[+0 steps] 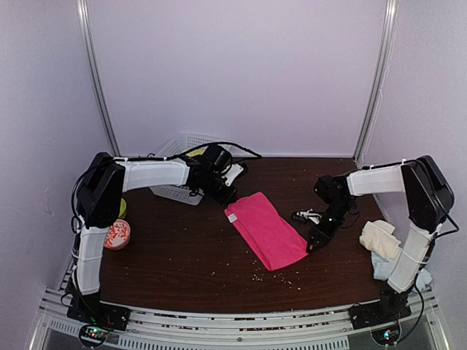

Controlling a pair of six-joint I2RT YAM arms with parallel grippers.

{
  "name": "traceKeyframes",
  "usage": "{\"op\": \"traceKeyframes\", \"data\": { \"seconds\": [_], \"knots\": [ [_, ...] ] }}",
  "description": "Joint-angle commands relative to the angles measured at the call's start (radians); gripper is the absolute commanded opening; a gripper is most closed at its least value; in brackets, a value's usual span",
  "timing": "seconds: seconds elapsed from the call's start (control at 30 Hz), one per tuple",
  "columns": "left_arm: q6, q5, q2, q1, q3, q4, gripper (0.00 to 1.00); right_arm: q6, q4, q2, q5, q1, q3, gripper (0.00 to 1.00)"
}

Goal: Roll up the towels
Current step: Rotate the towel at the center of the board.

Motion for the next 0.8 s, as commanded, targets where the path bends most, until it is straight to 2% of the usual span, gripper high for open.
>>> {"op": "traceKeyframes", "data": {
  "seconds": [0.0, 0.07, 0.2, 0.37, 0.47, 0.77],
  "knots": [
    [0.065, 0.042, -0.084, 0.001, 0.010, -0.028, 0.26, -0.142, -0.215, -0.062, -0.119, 0.029, 0.080, 0.27],
    [0.033, 0.099, -0.132, -0.008, -0.050, 0.014, 0.27, -0.165, -0.274, -0.050, -0.095, 0.000, 0.157, 0.31],
    [-0.066, 0.210, -0.201, -0.061, -0.186, 0.143, 0.25, -0.174, -0.320, 0.024, -0.089, -0.069, 0.314, 0.32],
    [-0.158, 0.314, -0.176, -0.155, -0.255, 0.314, 0.19, 0.025, -0.126, 0.142, -0.102, -0.070, 0.477, 0.28],
    [-0.172, 0.349, -0.134, -0.189, -0.227, 0.321, 0.16, 0.121, -0.022, 0.238, -0.150, -0.063, 0.564, 0.24],
    [-0.138, 0.394, -0.094, -0.273, -0.336, 0.337, 0.13, 0.256, 0.122, 0.465, -0.247, 0.016, 0.759, 0.21]
  ]
}}
